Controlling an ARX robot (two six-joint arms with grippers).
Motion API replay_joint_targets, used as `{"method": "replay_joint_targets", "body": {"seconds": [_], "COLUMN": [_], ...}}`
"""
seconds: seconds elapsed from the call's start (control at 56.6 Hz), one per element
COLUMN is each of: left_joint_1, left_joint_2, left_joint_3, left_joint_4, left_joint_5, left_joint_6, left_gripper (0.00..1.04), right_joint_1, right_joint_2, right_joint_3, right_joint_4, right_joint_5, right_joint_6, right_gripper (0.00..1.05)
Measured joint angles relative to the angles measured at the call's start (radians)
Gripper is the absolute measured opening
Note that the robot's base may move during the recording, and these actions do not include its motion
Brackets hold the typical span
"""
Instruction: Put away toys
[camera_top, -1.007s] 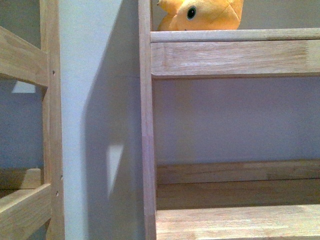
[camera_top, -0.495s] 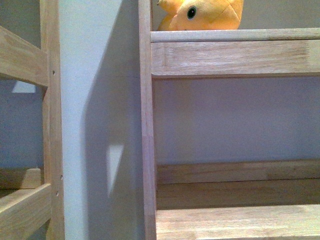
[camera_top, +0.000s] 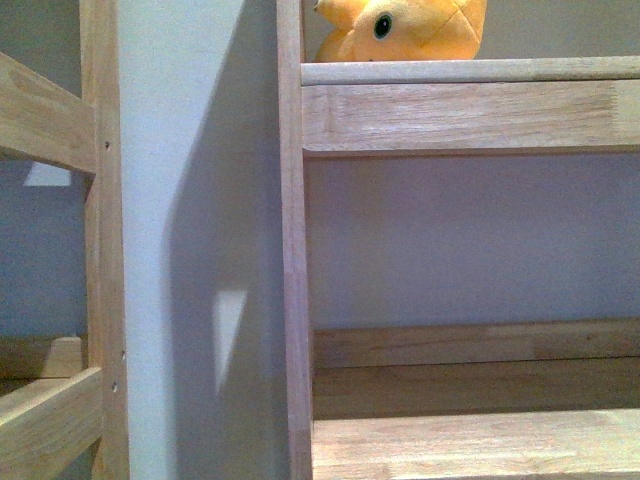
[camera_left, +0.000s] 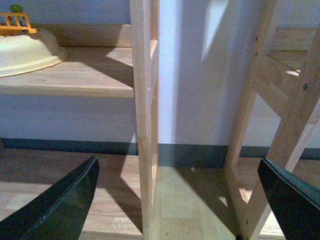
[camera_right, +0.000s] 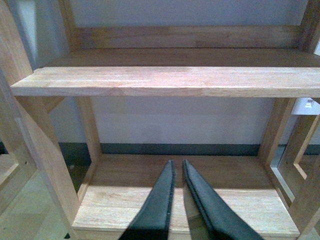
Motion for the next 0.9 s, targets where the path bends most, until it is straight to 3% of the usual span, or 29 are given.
{"method": "replay_joint_targets", "body": {"seconds": [0.548, 0.901], "left_joint_1": [0.0, 0.0], "left_joint_2": [0.0, 0.0], "left_joint_3": [0.0, 0.0], "left_joint_4": [0.0, 0.0], "left_joint_5": [0.0, 0.0], "left_joint_6": [0.0, 0.0], "left_gripper": [0.98, 0.98], "right_joint_1": [0.0, 0.0], "right_joint_2": [0.0, 0.0], "right_joint_3": [0.0, 0.0], "right_joint_4": [0.0, 0.0], "right_joint_5": [0.0, 0.0], "right_joint_6": [0.0, 0.0], "right_gripper": [0.99, 0.98]}}
